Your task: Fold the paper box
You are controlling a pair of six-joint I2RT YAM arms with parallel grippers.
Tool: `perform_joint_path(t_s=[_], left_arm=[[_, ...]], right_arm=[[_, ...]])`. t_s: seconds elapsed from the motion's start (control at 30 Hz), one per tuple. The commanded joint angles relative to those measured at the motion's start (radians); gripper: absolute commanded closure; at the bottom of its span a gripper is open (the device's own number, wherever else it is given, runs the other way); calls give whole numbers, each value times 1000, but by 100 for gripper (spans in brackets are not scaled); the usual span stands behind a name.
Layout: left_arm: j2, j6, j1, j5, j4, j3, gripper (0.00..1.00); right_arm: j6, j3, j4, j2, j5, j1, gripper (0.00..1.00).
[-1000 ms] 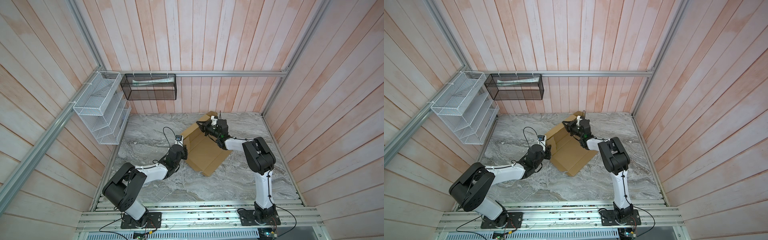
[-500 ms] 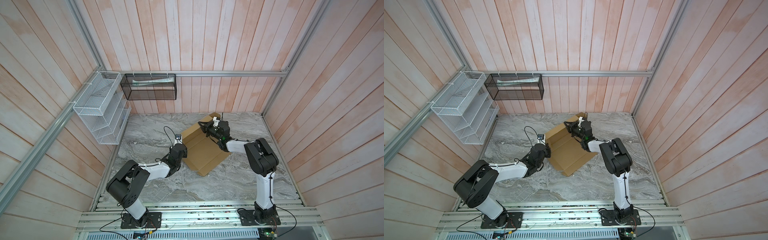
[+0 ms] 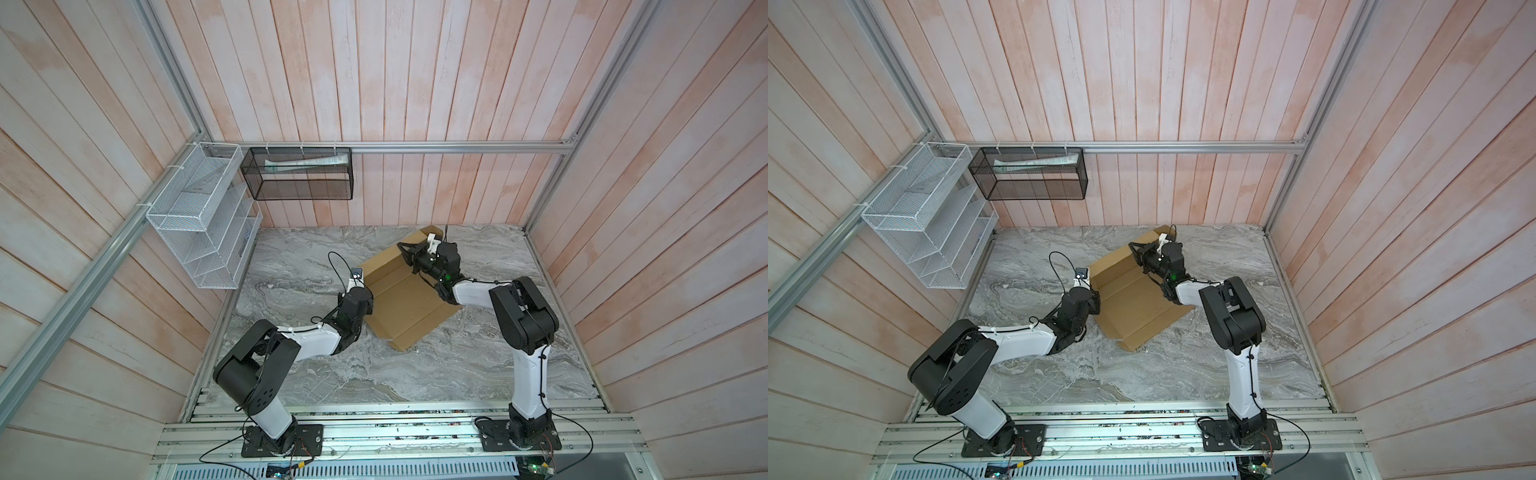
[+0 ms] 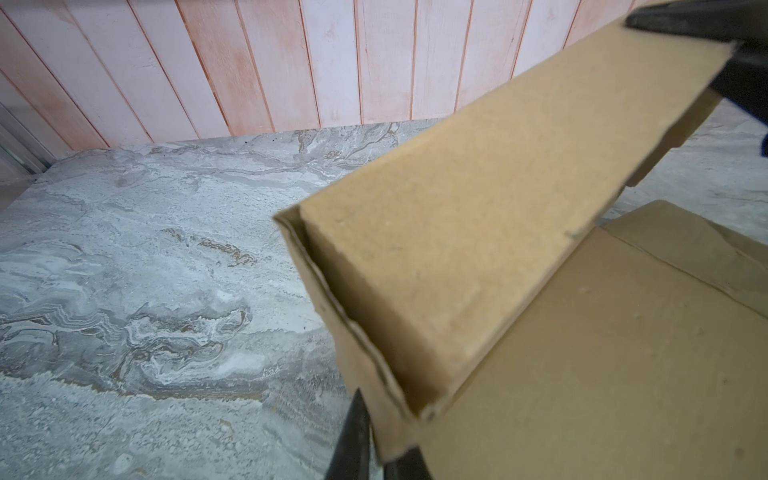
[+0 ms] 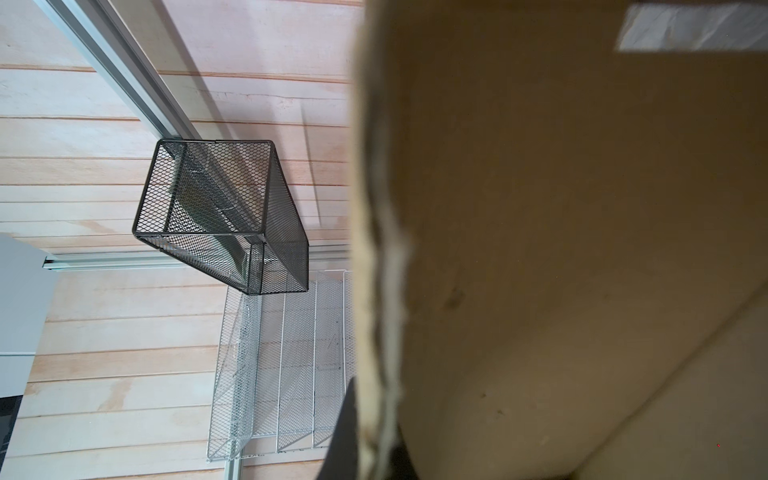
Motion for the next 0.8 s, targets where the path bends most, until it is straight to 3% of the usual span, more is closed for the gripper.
perform_joint_path(t_s=[0.0, 0.2, 0.5, 0.77], left_arm=[[15, 15, 5, -6, 75, 23, 93], [12, 16, 5, -11, 77, 16, 100], [-14, 40, 5, -23, 92, -7, 100], [-51, 59, 6, -17, 104, -36, 100]], right_arm=[[2, -15, -22, -35, -113, 33, 99], [-9, 0, -36, -38, -113, 33, 95], [-16, -10, -47, -53, -112, 33, 88], [-40, -24, -77, -87, -108, 27, 72]])
